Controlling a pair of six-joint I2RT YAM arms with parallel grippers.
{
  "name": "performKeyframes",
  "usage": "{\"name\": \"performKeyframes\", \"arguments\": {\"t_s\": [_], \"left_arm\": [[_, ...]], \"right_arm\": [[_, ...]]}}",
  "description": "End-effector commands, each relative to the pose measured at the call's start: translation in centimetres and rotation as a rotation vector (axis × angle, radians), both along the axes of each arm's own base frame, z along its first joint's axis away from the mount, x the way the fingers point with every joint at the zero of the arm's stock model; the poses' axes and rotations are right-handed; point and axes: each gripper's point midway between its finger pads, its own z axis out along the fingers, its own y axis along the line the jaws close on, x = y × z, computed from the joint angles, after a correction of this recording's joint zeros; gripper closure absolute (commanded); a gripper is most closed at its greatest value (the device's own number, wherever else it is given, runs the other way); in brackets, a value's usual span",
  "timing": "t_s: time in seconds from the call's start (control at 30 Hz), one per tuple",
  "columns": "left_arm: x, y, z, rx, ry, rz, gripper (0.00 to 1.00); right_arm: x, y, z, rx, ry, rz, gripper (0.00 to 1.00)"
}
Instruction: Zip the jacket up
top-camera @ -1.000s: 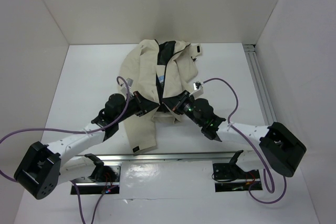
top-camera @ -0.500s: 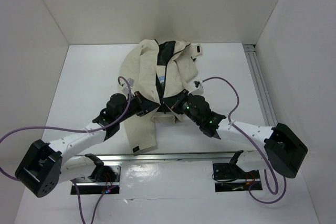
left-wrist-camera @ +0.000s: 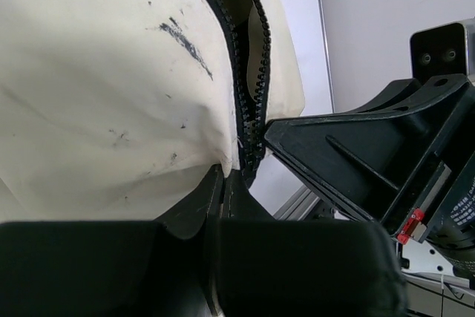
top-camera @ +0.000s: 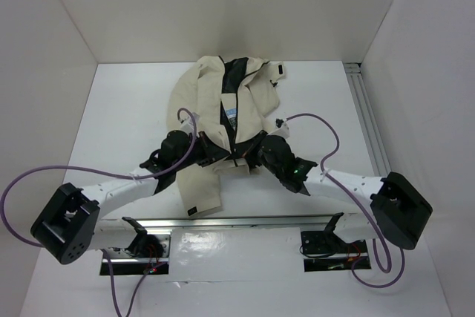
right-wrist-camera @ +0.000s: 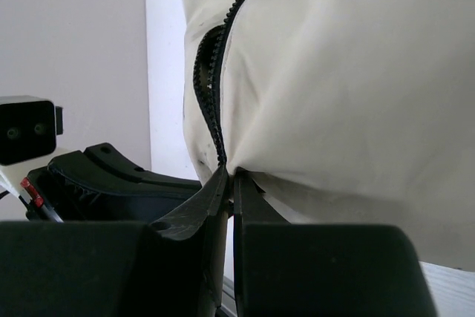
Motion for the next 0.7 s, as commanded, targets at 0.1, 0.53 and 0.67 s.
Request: {"name": "performKeyframes", "arguments": {"t_s": [0.1, 0.53, 0.67], "left_arm": [[-1.1, -0.3, -1.7, 0.040, 0.000, -0.073, 1.00], [-2.1, -0.1, -1.5, -0.042, -0.028, -0.073, 1.00], [-2.4, -0.4, -1.5, -0.051, -0.026, -0.096, 1.00]], "right_arm": [[1.9, -1.3, 4.5, 0.080, -0.110, -0.124, 1.00], [2.0, -2.7, 1.7, 0.019, -0.011, -0.204, 1.00], [1.8, -2.4, 2.0, 0.045, -0.021, -0.185, 1.00]]}}
